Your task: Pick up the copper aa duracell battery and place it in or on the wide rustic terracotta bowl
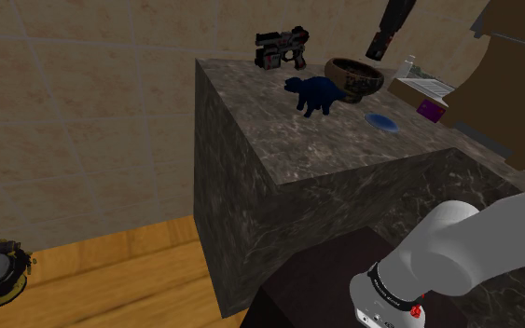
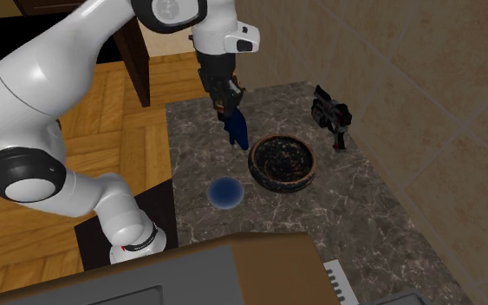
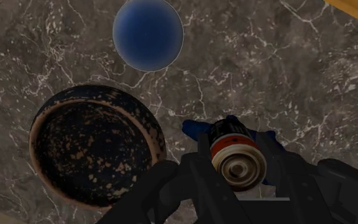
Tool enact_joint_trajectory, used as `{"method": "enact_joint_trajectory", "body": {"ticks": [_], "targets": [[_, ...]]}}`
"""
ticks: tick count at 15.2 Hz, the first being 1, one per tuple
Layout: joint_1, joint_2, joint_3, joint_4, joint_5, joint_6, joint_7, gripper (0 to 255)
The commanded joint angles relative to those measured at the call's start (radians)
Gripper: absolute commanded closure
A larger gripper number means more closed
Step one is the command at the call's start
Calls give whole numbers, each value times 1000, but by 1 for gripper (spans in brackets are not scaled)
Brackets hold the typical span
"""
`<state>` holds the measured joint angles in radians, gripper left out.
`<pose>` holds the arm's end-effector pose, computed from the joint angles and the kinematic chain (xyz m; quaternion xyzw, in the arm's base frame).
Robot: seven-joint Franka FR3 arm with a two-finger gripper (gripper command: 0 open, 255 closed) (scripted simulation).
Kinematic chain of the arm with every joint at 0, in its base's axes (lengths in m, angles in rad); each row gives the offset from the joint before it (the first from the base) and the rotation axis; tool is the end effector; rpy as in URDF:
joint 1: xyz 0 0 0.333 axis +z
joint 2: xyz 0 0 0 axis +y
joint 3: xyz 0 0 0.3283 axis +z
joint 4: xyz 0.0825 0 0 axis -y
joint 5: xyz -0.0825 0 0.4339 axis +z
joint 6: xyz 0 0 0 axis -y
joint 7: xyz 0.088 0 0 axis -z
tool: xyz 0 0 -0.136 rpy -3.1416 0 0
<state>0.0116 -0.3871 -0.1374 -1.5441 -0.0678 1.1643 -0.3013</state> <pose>0.4002 -0.0808 0.7806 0.9968 0.0792 0.0005 0.0055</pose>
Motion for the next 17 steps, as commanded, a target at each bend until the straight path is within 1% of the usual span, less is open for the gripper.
{"method": "enact_joint_trajectory", "body": {"ticks": [1, 5, 8, 11, 12, 17], "targets": [[-9, 48, -37, 48, -7, 2, -50, 255], [-32, 169, -113, 174, -2, -1, -151, 255], [-58, 278, -171, 296, 21, -14, -231, 255], [-101, 411, -229, 454, 67, -46, -315, 255], [-132, 489, -258, 554, 102, -72, -356, 255], [-111, 400, -235, 360, 63, 38, -332, 255]]}}
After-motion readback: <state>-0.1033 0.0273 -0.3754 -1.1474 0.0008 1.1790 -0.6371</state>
